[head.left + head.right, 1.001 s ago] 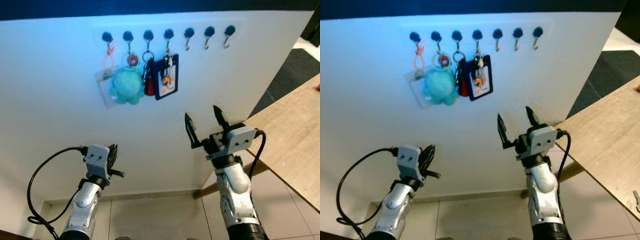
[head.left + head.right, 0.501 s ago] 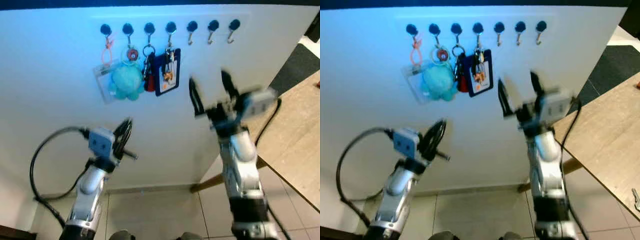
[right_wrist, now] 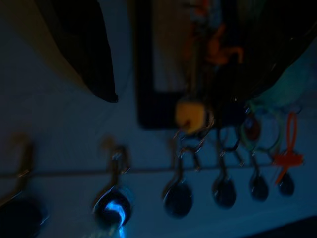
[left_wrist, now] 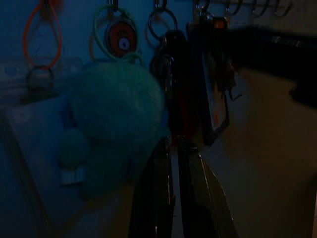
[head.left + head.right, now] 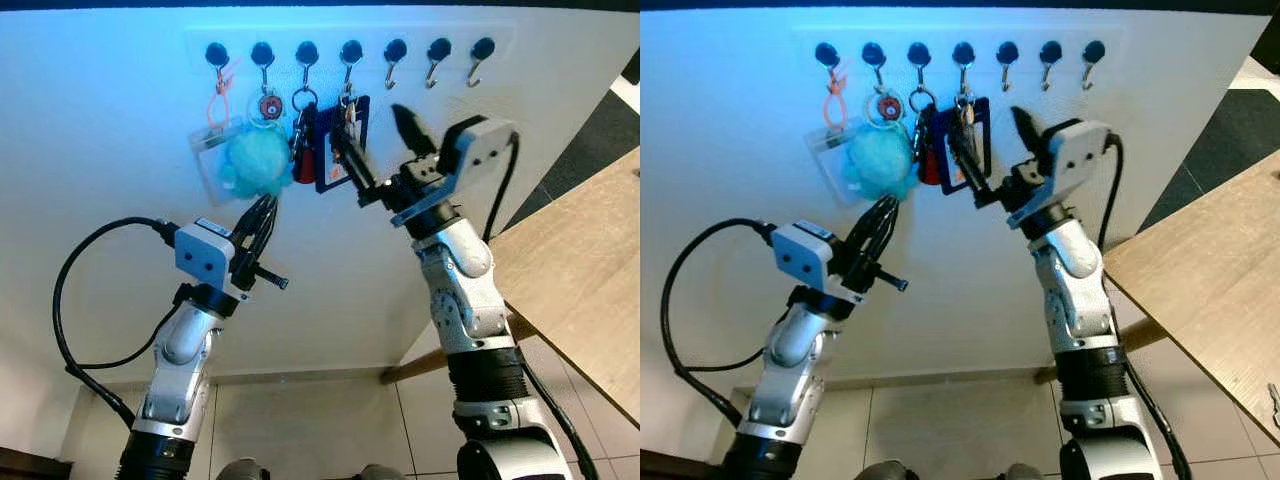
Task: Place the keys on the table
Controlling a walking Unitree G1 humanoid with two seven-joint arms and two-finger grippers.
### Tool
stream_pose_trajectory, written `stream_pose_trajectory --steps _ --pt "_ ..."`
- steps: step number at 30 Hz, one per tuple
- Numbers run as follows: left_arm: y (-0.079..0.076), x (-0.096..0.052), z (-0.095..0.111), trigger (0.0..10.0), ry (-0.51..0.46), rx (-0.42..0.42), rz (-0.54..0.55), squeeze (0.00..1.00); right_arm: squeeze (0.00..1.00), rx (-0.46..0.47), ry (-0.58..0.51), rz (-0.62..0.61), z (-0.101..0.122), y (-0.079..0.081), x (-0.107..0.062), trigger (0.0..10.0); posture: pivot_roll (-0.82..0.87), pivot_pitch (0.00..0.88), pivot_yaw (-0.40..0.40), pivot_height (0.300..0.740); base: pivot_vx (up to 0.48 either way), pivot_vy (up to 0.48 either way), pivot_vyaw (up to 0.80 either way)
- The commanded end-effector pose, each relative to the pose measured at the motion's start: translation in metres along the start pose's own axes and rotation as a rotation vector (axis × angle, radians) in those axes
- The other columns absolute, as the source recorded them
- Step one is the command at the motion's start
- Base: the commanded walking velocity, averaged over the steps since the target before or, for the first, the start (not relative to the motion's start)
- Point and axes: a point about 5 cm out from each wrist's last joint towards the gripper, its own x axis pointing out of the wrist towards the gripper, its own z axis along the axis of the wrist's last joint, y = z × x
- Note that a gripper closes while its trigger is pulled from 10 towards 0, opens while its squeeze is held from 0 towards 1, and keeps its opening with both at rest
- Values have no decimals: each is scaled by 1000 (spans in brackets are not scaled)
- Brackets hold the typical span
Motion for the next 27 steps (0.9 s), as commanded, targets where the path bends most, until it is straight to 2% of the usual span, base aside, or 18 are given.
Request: stream_pose_trajectory --steps 1,2,11,19,25,26,27 --pt "-1 0 0 10000 17 7 0 0 188 23 28 24 -4 1 1 10000 38 68 -26 740 0 0 0" --pt "0 0 0 10000 19 10 0 0 0 30 32 42 -5 3 2 10000 37 70 -24 740 0 0 0" --pt "0 2 0 10000 26 9 0 0 0 34 40 76 -4 7 6 10000 35 70 -21 740 0 0 0" --pt "0 5 0 10000 36 5 16 0 0 -25 84 59 -10 5 10 10000 37 73 -22 740 0 0 0" --pt "-1 5 -1 10000 40 9 9 0 0 -25 98 45 -14 5 12 10000 40 74 -22 740 0 0 0" --pt "-1 5 0 10000 39 9 10 0 0 -21 96 43 -14 5 12 9490 41 72 -21 740 0 0 0" --pt "-1 5 0 10000 39 9 10 0 0 -21 96 43 -14 5 12 9490 41 72 -21 740 0 0 0"
